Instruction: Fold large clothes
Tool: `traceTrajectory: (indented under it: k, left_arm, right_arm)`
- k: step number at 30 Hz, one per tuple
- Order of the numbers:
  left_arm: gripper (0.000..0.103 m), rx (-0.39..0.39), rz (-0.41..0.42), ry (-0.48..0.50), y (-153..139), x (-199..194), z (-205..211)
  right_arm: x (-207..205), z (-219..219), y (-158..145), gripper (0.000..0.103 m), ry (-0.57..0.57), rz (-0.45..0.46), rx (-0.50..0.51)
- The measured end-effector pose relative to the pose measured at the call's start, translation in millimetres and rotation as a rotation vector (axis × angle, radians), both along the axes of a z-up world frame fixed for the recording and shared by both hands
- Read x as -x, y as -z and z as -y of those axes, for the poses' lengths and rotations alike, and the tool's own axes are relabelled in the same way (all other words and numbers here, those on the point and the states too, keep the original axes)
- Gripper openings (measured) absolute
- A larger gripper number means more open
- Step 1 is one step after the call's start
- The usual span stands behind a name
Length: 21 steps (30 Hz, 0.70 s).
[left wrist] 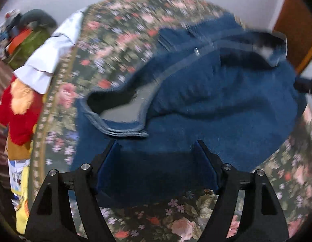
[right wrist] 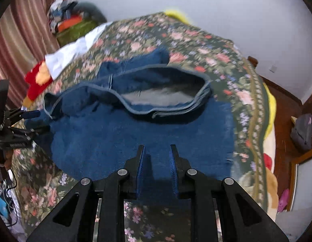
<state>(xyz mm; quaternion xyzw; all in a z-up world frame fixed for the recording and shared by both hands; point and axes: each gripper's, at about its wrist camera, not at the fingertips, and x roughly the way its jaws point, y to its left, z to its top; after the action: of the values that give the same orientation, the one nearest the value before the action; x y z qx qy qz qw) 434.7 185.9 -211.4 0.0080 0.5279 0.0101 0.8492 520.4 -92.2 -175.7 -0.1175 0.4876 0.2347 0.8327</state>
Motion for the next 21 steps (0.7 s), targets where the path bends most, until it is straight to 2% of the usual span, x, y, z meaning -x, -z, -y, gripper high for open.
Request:
traceTrajectory:
  k: [5,10,13,15,19,21]
  left_arm:
    - [0.076,-0.051,0.004,-0.016,14.5,-22.8,-3.5]
    - [0.076,-0.13,0.024,-0.157,12.1,-63.9,-49.8]
    - [0.08,-0.072,0.024,-0.22,18.6,-83.6,-76.1]
    - [0.081,-0.093,-0.002,-0.265,27.3,-89.2,-83.7]
    - [0.089,-0.068,0.004,-0.323,40.7,-81.8,-105.8]
    - [0.089,-0.035,-0.001,-0.353,40.5,-75.9,-114.7]
  right_arm:
    - [-19.9,-18.6,22.7,0.019,0.005,-0.016,0.014]
    - [-66.3,-30.2,17.9,0.019,0.072,-0.01,-0.019]
    - [-99.4,-28.7,19.9,0.019,0.172,-0.009,-0.087]
    - [-116.1,-30.1,28.9,0.019,0.217,-0.02,-0.085]
    - [-115.2,-29.6,29.1,0.019,0.21,0.017,-0.083]
    - [-107.9,-26.4,24.4,0.019,0.214,0.047,-0.063]
